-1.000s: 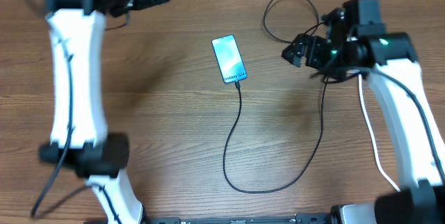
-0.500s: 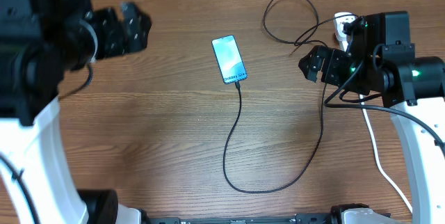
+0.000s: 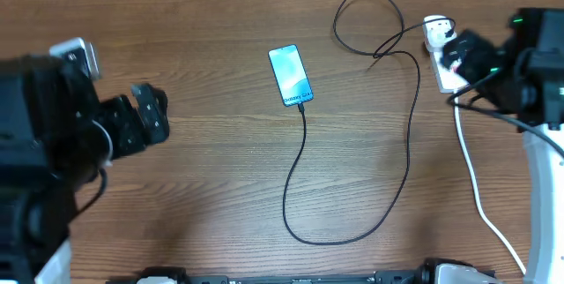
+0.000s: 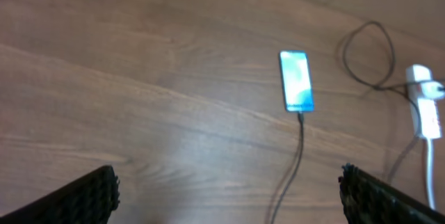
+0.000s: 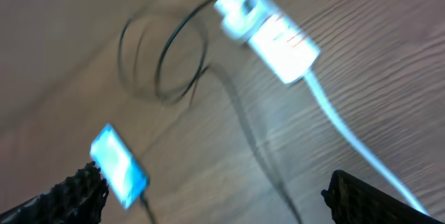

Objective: Plug charger to phone and switch on socket

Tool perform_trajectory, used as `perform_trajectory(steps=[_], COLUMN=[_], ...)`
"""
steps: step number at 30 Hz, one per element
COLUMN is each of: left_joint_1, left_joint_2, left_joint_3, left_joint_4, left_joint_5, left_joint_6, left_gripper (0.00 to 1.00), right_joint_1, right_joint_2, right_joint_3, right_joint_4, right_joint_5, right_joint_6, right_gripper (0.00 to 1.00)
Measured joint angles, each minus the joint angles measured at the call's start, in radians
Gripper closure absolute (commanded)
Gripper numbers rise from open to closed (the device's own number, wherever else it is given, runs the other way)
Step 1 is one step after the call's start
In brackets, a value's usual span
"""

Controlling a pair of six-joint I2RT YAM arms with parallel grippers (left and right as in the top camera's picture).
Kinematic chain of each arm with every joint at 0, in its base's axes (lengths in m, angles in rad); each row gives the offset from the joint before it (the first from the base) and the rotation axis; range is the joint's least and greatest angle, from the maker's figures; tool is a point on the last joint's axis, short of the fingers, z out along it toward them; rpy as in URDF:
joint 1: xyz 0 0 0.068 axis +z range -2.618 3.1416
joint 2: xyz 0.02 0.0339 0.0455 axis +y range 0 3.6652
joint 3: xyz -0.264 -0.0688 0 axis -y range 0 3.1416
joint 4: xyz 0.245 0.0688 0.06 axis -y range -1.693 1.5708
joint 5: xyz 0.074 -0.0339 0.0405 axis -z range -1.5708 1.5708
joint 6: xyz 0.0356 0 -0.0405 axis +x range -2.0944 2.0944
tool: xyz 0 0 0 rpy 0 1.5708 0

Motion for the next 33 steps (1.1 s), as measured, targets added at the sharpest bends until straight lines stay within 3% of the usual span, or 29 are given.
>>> perform_trajectory(steps=[8, 13, 23, 33], left_joint_1=[0.0, 0.0, 0.0, 0.0], left_joint_2=[-0.216, -0.213, -0.061, -0.017], left_joint_3=[-0.563, -0.751, -0.794, -0.795], left_joint_4=[0.467, 0.653, 0.721, 0.747], left_joint_5=[-0.005, -0.005, -0.005, -0.005], left_joint_6=[-0.068, -0.116, -0.141, -0.141], left_gripper=[0.01, 0.0, 0.0, 0.0], right_joint_1=[-0.088, -0.087, -0.087, -0.089], right_joint_2=[0.012, 0.077, 0.314, 0.51], right_joint_3=[0.001, 0.004, 0.004, 0.004], right_joint_4=[0.066, 0.141, 0.336, 0.528], right_joint_5=[0.013, 0.062, 0.224, 0.348], right_joint_6=[0.025, 0.03, 0.031, -0.019], right_gripper=[0.0, 0.0, 0.0, 0.0])
